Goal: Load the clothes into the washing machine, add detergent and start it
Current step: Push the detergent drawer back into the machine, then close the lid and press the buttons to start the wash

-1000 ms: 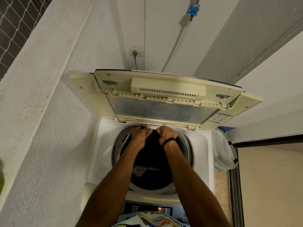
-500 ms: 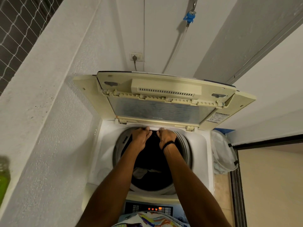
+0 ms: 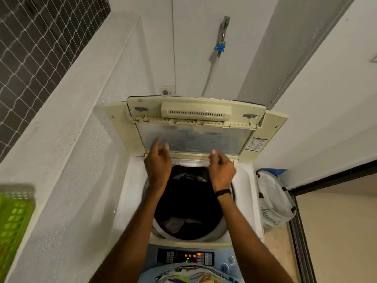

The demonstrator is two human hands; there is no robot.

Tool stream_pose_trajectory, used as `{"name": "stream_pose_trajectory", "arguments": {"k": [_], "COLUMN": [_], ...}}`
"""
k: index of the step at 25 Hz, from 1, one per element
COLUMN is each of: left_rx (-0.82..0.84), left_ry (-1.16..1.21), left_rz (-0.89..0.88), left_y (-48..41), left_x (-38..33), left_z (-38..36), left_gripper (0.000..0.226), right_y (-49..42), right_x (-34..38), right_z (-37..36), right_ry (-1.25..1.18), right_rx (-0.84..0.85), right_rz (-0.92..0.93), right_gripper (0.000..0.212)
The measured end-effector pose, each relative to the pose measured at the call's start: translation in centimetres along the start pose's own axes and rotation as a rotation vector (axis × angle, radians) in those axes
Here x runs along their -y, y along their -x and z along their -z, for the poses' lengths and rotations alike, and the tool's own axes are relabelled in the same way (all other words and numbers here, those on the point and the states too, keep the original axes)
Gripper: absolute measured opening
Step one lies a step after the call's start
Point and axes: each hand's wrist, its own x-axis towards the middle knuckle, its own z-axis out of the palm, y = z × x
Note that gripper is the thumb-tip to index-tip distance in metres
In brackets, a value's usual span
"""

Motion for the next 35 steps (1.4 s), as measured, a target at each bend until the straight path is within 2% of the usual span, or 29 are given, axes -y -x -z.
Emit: {"name": "stream_pose_trajectory", "arguments": {"k": [3,5,6,9,11,13,18,21,24,27,30,33,35], "left_rx": [-0.243,-0.268,-0.224,-0.011,0.044,0.084,0.193,0.314,0.415,0.477,0.514,0.537,0.561], "left_ry": [-0.052,-0.191,-0.303,-0.623,-0.702,-0.727,-0.810,-0.855,-0.906,-0.834,-0.849,-0.843,-0.871], "left_rz": [-0.435,-0.607,-0.626,-0.572,-0.564,-0.533,-0.531,-0.507,-0.498,-0.511,-0.581,-0.588,-0.560], "left_y": [-2.3,-4.6,-5.9,-8.7,-9.3,-9.2,-6.2,-3.6,-0.7,2.7,6.6,10.6,12.7], "left_x": [-5.1,-8.1,-9.0,-9.2,-9.2,-9.8,-9.7,-9.5,-7.8,-4.5,-0.1,5.3,7.9], "left_z": [2.5,3.4,3.5,3.0,3.1,3.6,5.7,7.4,8.5,9.4,9.6,9.2,8.6], "left_gripper": [0.038,0.043,0.047,0.062,0.065,0.066,0.080,0.079,0.074,0.066,0.078,0.074,0.070], "right_y": [-0.4,-1.9,-3.0,-6.6,-8.0,-8.4,-6.0,-3.7,-0.8,2.8,6.3,10.1,12.2], "right_x": [6.1,9.3,10.6,13.4,13.6,13.4,13.1,12.9,11.8,8.6,4.2,-0.1,-2.7], "right_z": [3.9,5.4,5.7,5.5,5.0,5.4,7.6,8.8,10.9,11.9,11.9,11.4,10.8], "right_ry": [0.039,0.102,0.152,0.389,0.608,0.728,0.738,0.807,0.809,0.755,0.724,0.838,0.938], "right_rx": [-0.123,-0.181,-0.193,-0.068,0.023,0.057,0.129,0.287,0.476,0.603,0.673,0.746,0.767], "right_rz": [0.328,0.528,0.609,0.670,0.724,0.762,0.751,0.719,0.676,0.721,0.719,0.674,0.620], "right_gripper": [0.036,0.040,0.041,0.052,0.054,0.057,0.064,0.068,0.063,0.061,0.059,0.051,0.053]}}
